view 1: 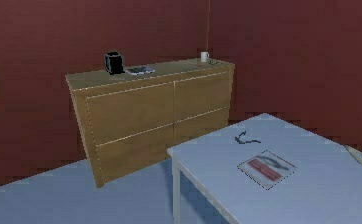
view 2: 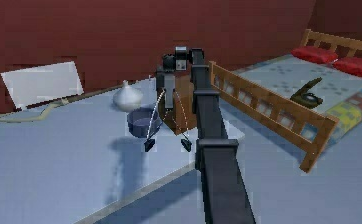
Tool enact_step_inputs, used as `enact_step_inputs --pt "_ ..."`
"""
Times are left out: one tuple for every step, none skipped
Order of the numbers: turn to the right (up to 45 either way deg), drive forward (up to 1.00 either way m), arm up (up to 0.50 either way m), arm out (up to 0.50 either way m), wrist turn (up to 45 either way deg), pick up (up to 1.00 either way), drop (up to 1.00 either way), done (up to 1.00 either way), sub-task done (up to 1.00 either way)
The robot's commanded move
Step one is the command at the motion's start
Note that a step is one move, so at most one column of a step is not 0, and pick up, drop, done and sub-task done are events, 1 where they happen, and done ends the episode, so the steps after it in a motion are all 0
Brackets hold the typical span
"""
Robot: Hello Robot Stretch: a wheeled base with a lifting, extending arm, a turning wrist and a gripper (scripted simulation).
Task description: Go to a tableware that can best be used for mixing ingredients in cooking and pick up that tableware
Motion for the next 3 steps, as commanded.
enact_step_inputs --pt "0.0 0.0 0.0 0.0 45.0 0.0 0.0 0.0 0.0" --pt "0.0 0.0 0.0 0.0 45.0 0.0 0.0 0.0 0.0" --pt "0.0 0.0 0.0 0.0 39.0 0.0 0.0 0.0 0.0"
